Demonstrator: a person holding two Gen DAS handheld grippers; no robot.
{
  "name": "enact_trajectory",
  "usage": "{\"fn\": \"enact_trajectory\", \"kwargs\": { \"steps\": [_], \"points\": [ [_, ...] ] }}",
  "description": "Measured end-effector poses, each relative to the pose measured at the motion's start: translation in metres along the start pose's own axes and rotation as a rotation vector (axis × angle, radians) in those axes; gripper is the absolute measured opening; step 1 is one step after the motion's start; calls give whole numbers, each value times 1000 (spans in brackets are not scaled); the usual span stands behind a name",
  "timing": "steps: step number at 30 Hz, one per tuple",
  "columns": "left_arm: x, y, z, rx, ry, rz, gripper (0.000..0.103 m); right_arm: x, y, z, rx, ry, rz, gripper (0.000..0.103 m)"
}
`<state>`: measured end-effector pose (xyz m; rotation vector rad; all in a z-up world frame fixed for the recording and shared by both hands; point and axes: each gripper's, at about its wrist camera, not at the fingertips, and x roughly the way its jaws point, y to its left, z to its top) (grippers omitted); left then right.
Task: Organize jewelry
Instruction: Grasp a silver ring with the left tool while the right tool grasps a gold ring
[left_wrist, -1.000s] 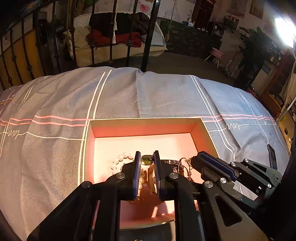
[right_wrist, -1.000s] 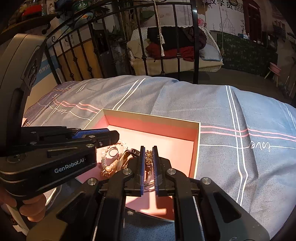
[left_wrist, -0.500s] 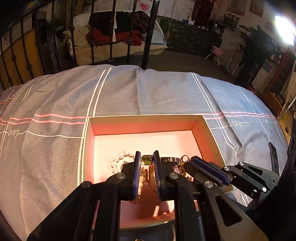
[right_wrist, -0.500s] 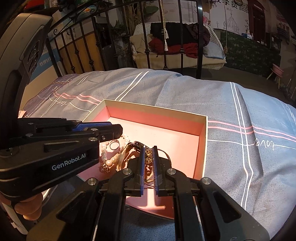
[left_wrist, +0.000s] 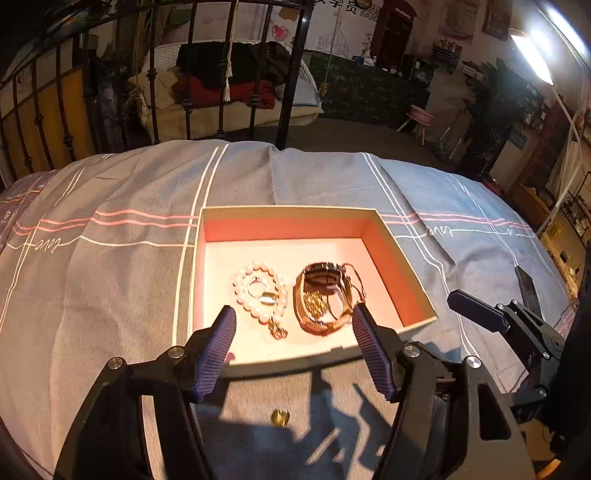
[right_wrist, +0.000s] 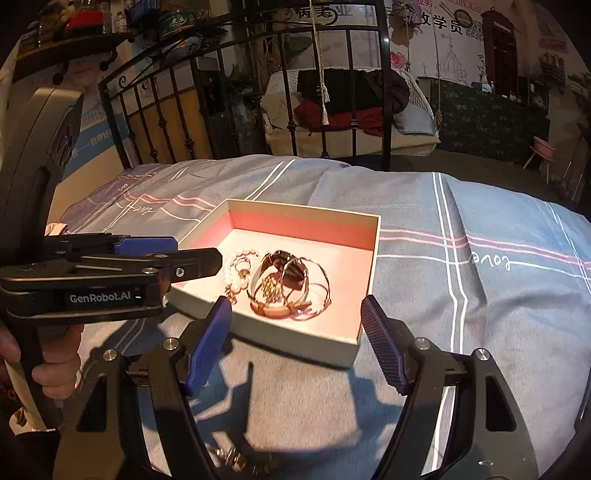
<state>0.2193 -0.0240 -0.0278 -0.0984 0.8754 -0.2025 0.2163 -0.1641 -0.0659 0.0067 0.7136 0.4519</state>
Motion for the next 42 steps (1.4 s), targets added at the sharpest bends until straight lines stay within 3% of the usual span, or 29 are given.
{"fn": "enact_trajectory", "kwargs": {
  "steps": [4, 6, 11, 22, 29, 36, 40, 42],
  "points": [
    [-11, -7, -44, 14, 26, -45, 69, -19, -3, -38, 19, 37, -9, 72],
    [-11, -11, -63, 36, 40, -17, 69, -23, -1, -52, 10, 62, -3, 68],
    [-7, -25, -87, 66, 91, -70, 67, -25, 0, -71, -18, 115, -35, 61],
    [2, -48, -94, 123, 122, -131, 66, -29, -9, -83, -15, 127, -70, 60],
    [12, -53, -93, 184, 124, -38, 62, -28, 0, -83, -54, 114, -74, 61],
    [10, -33, -89, 143, 108, 25, 62, -10, 22, -74, -130, 125, -28, 60],
    [8, -30, -87, 126, 109, 2, 62, 0, 27, -73, -146, 151, -16, 51],
    [9, -31, -87, 123, 108, -6, 62, 0, 26, -73, -136, 155, 1, 39]
  ]
}}
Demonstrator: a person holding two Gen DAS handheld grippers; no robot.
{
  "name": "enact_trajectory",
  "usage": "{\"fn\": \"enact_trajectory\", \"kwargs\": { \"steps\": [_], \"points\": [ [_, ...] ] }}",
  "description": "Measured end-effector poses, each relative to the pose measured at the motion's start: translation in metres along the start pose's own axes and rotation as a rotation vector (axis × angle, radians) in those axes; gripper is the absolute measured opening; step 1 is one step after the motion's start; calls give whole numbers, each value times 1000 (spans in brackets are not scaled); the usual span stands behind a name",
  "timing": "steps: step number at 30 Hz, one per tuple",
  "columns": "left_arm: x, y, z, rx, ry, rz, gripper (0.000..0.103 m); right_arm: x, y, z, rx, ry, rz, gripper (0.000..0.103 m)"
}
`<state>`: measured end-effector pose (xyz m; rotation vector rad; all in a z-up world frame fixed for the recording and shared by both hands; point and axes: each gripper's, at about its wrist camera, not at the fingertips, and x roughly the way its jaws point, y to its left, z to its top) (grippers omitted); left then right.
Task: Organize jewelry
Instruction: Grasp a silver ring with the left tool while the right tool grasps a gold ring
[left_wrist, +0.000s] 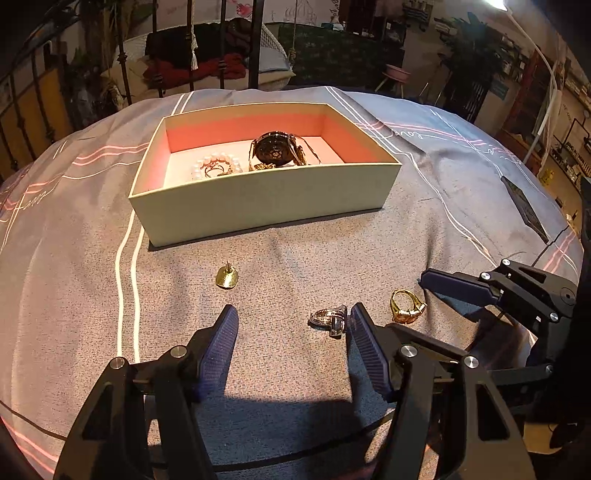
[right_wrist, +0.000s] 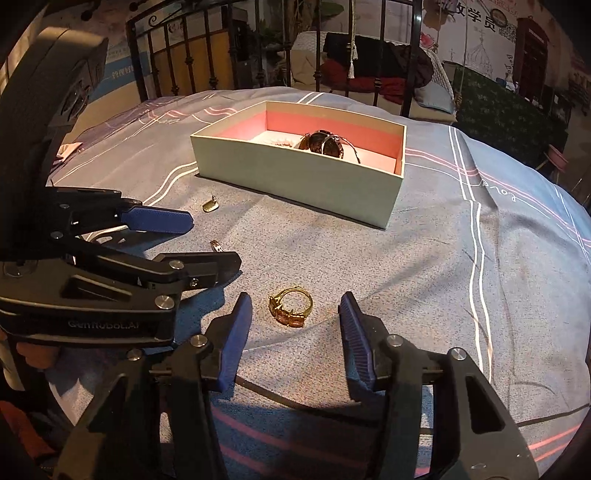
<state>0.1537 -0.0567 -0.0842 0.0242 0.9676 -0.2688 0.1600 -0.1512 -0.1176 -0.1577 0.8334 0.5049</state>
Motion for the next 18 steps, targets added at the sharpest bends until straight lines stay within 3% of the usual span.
{"fn": "enact_trajectory", "kwargs": {
  "steps": [1, 4, 5, 9, 18],
  "points": [
    [0, -1, 1, 0, -2, -11, 62, 0, -1, -1, 8, 1, 10, 26],
    [2, -7, 2, 14, -8, -32, 54, -2, 0, -3, 17, -8, 11, 26],
    [3, -8, 2, 22, -7, -38, 44, -2, 1, -4, 18, -9, 11, 26],
    [5, -7, 2, 15, -12, -35, 20, -3, 1, -4, 29, -19, 8, 26],
    [-10, 4, 0, -31, -56, -68, 19, -8, 2, -5, 38, -37, 16, 26]
  ]
}}
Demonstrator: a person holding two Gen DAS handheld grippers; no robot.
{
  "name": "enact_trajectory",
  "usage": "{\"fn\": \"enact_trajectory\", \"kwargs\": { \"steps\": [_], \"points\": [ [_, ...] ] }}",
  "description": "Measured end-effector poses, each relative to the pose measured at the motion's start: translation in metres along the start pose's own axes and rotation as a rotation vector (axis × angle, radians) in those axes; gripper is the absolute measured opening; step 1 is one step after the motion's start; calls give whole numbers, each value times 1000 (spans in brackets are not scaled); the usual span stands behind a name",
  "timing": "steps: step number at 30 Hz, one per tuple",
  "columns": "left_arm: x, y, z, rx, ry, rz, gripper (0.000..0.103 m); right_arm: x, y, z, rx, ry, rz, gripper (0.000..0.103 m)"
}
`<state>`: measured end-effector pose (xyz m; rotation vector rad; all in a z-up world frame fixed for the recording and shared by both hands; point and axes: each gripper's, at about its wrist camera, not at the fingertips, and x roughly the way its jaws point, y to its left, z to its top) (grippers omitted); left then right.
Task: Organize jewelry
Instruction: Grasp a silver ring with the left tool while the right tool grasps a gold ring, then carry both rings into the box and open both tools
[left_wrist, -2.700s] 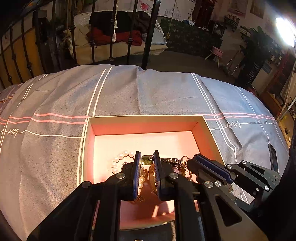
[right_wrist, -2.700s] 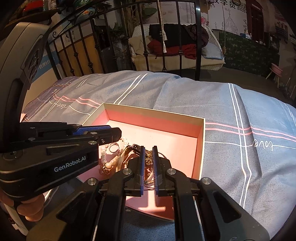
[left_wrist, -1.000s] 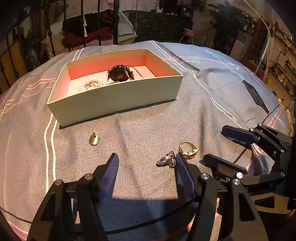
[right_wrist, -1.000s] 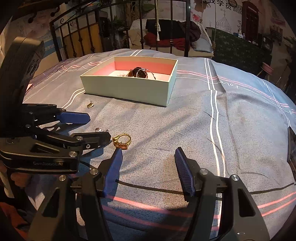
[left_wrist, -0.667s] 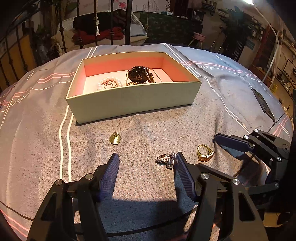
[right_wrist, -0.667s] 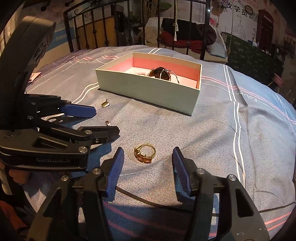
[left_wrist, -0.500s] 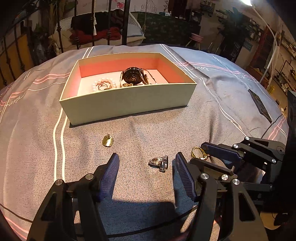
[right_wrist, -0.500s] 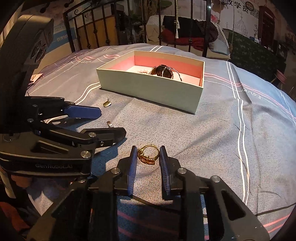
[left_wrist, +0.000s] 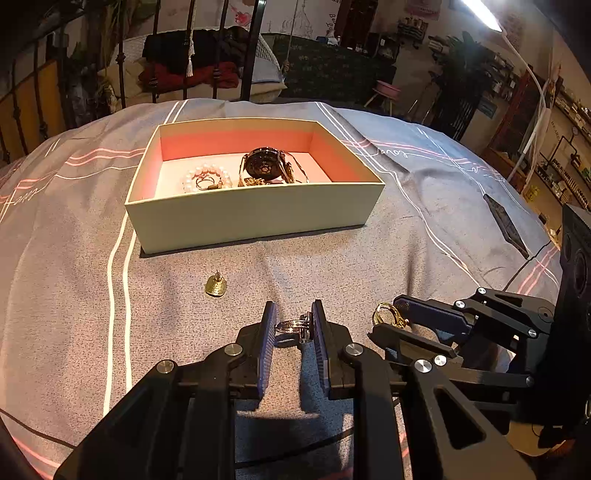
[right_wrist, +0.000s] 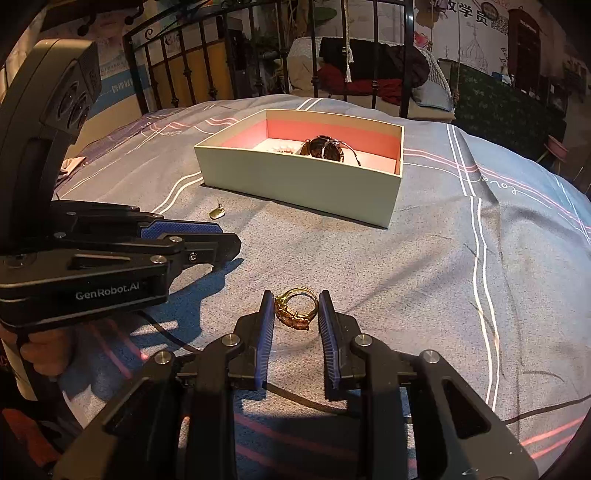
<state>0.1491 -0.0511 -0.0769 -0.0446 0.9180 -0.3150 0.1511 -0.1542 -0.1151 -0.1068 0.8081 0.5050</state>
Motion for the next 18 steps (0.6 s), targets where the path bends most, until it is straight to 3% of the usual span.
{"fn": "enact_trajectory", "kwargs": {
  "steps": [18],
  "points": [
    [-2, 6, 6, -18, 9, 31, 19, -5, 0, 18, 2, -36, 17, 26]
  ]
}}
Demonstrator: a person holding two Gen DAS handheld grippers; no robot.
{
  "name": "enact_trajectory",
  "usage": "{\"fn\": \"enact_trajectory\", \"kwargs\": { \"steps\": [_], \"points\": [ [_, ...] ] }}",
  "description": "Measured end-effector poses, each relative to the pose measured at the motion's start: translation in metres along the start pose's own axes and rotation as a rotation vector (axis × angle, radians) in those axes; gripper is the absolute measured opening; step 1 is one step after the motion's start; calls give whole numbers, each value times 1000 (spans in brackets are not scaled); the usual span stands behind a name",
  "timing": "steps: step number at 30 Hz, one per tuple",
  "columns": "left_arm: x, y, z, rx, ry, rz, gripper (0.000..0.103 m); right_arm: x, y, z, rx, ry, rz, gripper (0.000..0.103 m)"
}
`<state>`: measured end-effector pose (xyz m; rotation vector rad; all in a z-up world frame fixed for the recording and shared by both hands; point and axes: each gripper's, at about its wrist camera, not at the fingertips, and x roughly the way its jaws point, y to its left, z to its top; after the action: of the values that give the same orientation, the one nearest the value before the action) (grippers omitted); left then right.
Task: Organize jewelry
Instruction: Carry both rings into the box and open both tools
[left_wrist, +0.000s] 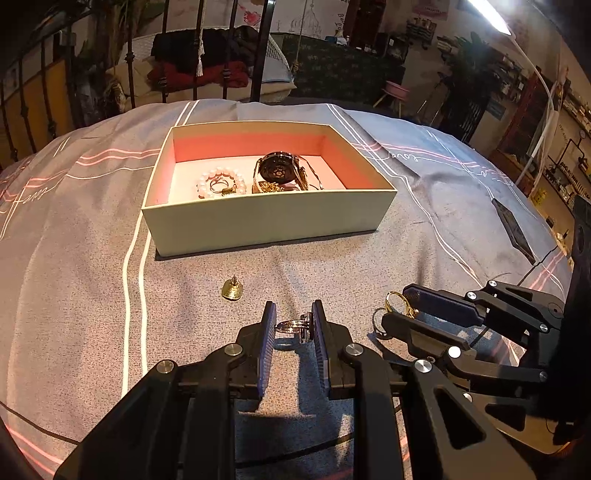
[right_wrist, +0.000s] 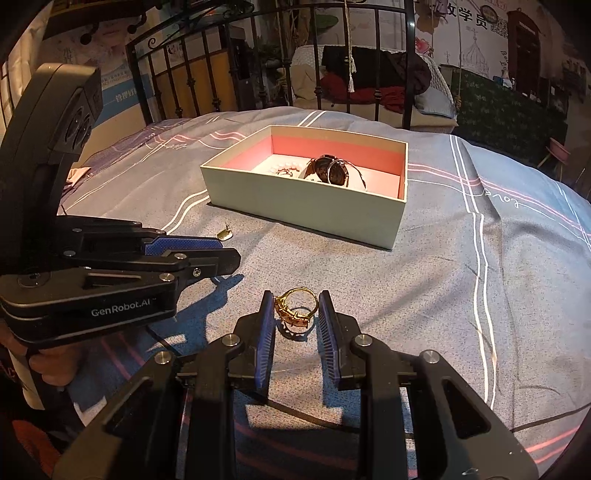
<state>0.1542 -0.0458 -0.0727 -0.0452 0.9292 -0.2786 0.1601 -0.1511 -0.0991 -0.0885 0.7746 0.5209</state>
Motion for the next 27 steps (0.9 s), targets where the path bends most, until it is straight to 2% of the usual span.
{"fn": "enact_trajectory", "kwargs": {
  "steps": [8, 16, 20, 27],
  "points": [
    [-11, 4, 22, 3, -47, 12, 19, -3, 0, 27, -21, -52, -2, 26],
    [-24, 12, 85, 13, -142, 50, 19, 4, -15, 86, -10, -132, -11, 26],
    [-18, 20, 114, -20, -146, 45, 19, 15, -25, 111, 10, -145, -32, 26],
    [1, 27, 135, -53, -124, 76, 19, 37, -31, 130, 21, -122, -53, 26]
  ]
}}
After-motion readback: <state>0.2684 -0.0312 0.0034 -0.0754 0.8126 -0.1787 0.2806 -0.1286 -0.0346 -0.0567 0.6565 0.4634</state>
